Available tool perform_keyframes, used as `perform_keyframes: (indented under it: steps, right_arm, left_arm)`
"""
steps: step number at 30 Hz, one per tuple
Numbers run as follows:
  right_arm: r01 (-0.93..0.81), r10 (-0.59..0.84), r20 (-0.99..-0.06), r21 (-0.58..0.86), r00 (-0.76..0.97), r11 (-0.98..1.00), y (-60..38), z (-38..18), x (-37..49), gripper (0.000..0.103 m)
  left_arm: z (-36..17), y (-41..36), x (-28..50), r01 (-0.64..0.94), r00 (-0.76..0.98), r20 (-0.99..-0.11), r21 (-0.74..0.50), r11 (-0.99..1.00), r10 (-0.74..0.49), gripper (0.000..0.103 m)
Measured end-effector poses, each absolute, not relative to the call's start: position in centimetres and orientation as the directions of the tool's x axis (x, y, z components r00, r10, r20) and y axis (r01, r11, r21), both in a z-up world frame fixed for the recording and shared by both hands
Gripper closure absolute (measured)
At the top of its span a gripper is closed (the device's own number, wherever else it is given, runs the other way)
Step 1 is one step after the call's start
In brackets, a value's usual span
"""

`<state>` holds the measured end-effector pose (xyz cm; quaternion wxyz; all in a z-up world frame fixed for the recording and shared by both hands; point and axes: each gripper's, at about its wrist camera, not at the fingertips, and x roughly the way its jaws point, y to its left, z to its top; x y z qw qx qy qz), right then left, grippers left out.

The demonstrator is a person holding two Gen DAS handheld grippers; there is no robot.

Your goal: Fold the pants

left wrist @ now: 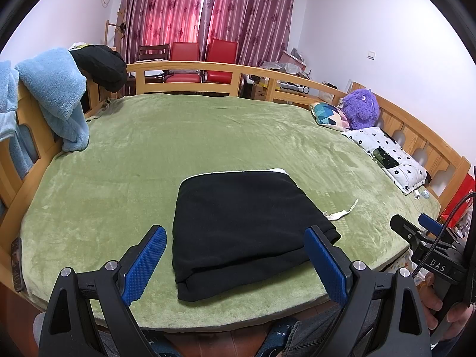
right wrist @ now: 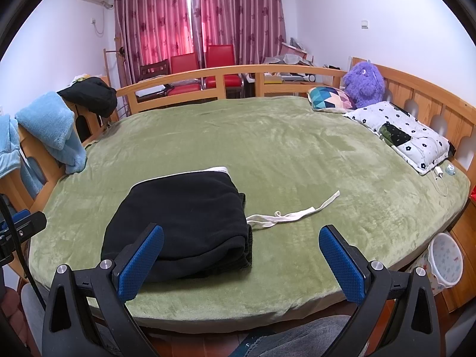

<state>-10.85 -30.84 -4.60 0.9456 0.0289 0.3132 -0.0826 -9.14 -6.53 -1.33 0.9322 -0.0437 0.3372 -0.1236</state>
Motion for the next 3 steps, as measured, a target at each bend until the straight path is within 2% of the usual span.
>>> perform_keyframes:
  steps: [3]
  right_arm:
    - [0.174,-0.137,-0.598,0.004,0.79,0.985,-30.85,-4.6,-10.82,0.001]
  left_arm:
    - [-1.28,-6.56,-9.24,0.203,0.745,-0.613,-0.165,0.965,-0.262,0.009]
